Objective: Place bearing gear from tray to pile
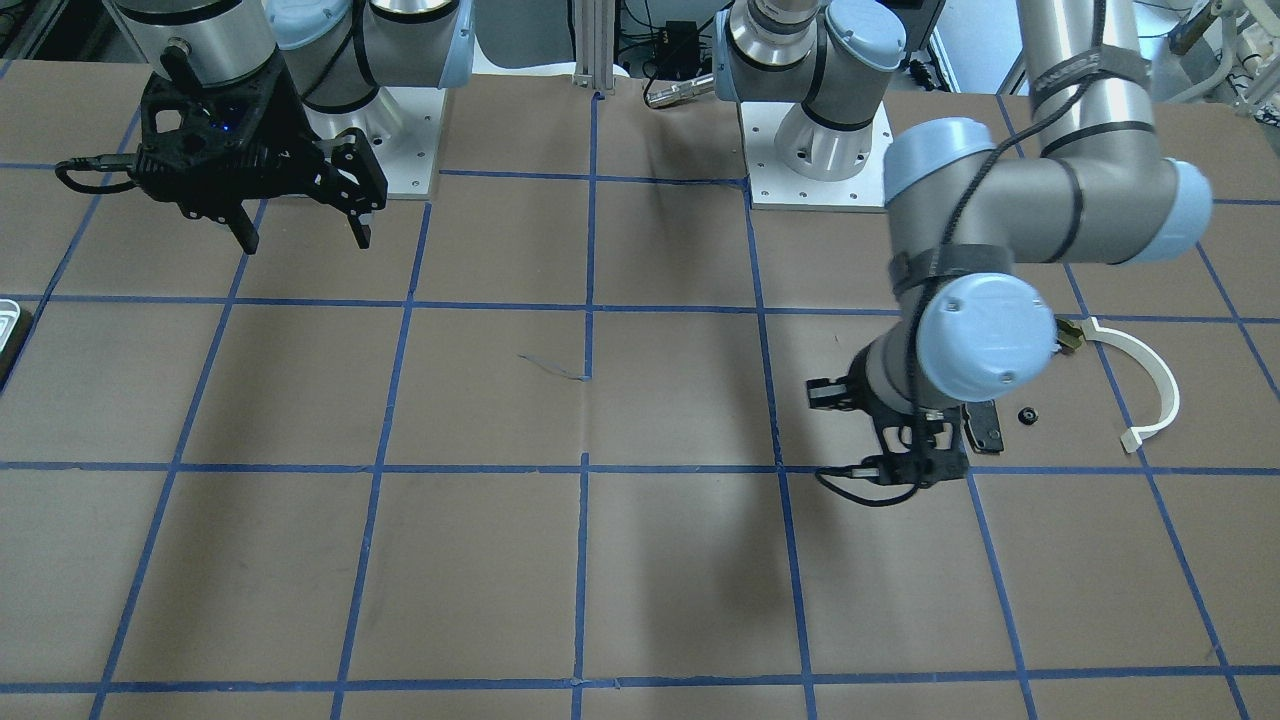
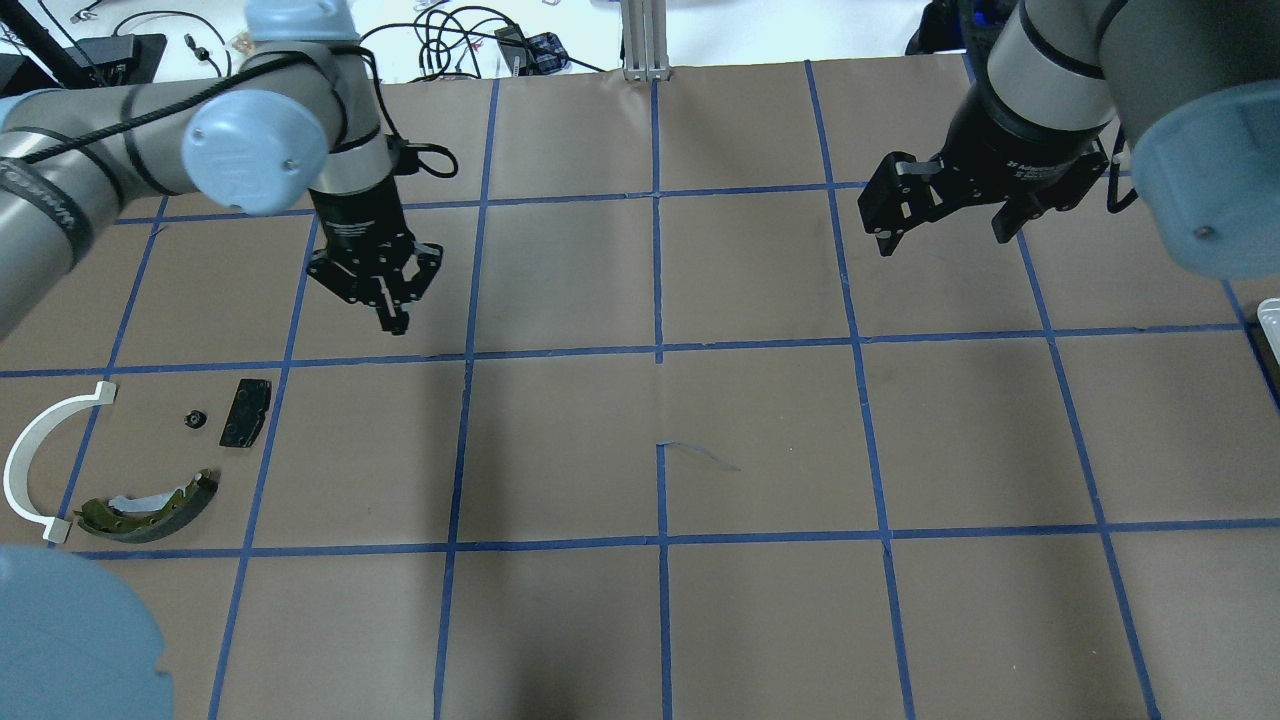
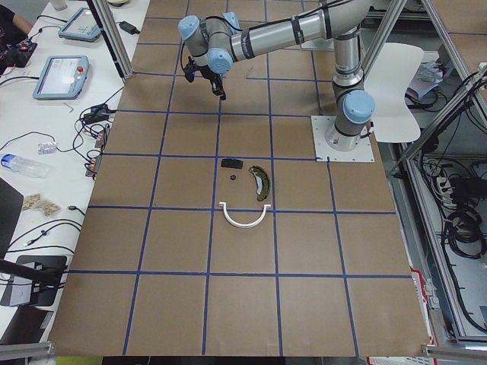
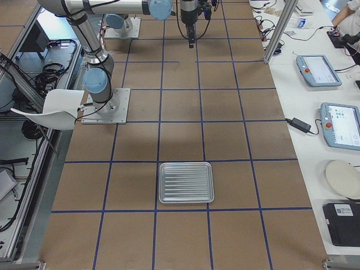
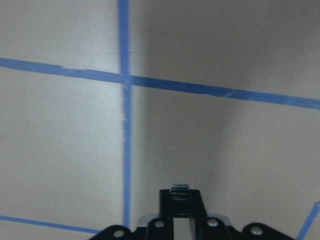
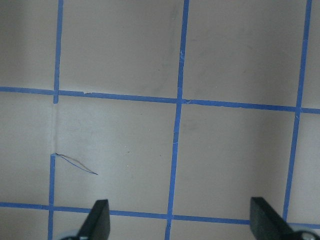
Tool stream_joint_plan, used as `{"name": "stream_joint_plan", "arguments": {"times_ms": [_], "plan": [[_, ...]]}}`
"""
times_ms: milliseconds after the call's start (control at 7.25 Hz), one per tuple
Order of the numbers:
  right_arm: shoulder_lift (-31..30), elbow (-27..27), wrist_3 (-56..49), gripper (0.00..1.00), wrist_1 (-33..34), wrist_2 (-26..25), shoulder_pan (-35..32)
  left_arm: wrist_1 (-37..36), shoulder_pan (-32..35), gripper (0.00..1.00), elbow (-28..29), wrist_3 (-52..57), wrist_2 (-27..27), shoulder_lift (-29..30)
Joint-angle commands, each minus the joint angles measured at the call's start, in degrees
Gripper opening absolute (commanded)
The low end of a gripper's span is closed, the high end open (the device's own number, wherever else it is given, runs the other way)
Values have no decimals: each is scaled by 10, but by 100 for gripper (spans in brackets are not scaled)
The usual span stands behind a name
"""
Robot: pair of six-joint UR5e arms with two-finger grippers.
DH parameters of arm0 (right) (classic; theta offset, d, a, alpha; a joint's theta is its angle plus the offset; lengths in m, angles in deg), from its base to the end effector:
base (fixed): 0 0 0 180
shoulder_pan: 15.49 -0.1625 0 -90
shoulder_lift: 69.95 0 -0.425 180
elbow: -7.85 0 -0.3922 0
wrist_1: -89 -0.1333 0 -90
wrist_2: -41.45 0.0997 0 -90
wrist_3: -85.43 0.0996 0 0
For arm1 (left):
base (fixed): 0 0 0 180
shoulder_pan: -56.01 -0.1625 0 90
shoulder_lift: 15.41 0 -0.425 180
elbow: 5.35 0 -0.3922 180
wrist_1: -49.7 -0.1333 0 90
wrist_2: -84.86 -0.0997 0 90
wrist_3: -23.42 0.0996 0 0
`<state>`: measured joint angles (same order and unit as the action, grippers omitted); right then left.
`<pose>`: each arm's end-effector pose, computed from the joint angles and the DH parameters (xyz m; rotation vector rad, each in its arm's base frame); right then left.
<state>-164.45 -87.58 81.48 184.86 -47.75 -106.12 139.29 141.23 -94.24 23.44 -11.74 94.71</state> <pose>0.1398 -0.4652 0.4892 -0.1259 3.1247 -0.1352 -0.0731 -0.5881 0.3082 -0.0963 2.9989 0.4981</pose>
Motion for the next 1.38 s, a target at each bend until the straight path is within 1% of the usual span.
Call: {"name": "stream_joint_plan", "arguments": {"times_ms": [0, 138, 276, 414, 552, 828, 1241], "plan": [[0, -2, 1, 100, 3, 1, 2, 5, -116, 0, 2, 144, -37, -17], [0, -3, 1, 100, 4, 1, 2, 1, -175, 0, 3, 210, -55, -18], [-1, 0, 1, 100, 1, -1, 2, -12, -226, 0, 5, 269, -61, -10], [-1, 1, 1, 100, 1, -1, 3, -45, -259, 0, -3, 303, -61, 1], [-1, 1, 1, 100, 0, -1, 3, -69, -266, 0, -9, 316, -62, 11], [0, 0, 1, 100, 0, 1, 3, -73, -267, 0, -9, 319, -84, 42], [0, -2, 1, 100, 0, 3, 3, -80, -269, 0, -13, 320, -83, 74]]}}
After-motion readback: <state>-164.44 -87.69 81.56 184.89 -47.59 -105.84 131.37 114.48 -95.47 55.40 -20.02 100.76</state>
